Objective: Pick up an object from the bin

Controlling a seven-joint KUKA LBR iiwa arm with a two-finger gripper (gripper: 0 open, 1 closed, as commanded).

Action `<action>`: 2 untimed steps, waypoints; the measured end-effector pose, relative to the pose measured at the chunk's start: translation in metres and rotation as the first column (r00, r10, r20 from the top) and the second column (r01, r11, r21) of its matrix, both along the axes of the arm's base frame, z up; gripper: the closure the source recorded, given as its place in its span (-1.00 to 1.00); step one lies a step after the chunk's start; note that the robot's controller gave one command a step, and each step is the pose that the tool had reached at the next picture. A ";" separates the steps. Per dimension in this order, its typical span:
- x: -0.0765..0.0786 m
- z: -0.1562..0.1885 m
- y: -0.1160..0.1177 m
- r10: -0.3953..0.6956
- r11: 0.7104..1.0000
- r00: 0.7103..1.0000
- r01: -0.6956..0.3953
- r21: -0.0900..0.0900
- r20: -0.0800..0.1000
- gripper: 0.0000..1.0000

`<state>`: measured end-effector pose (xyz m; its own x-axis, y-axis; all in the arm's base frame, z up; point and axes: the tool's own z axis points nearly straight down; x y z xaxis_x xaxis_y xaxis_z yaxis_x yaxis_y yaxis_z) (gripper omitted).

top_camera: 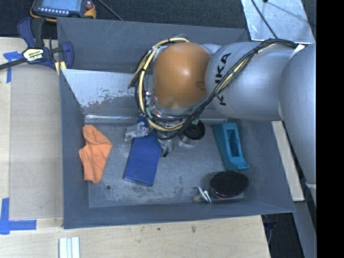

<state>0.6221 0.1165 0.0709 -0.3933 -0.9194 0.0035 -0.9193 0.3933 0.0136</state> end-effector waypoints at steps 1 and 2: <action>0.000 0.004 0.000 0.000 1.000 1.000 0.000 0.000 0.002 1.00; -0.001 0.010 0.000 -0.001 1.000 1.000 0.001 0.000 0.003 1.00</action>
Offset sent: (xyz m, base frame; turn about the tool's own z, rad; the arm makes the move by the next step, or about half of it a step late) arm 0.0001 0.0001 0.0526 0.0000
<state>0.6208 0.1165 0.0810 -0.3940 -0.9191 0.0025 -0.9190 0.3940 0.0113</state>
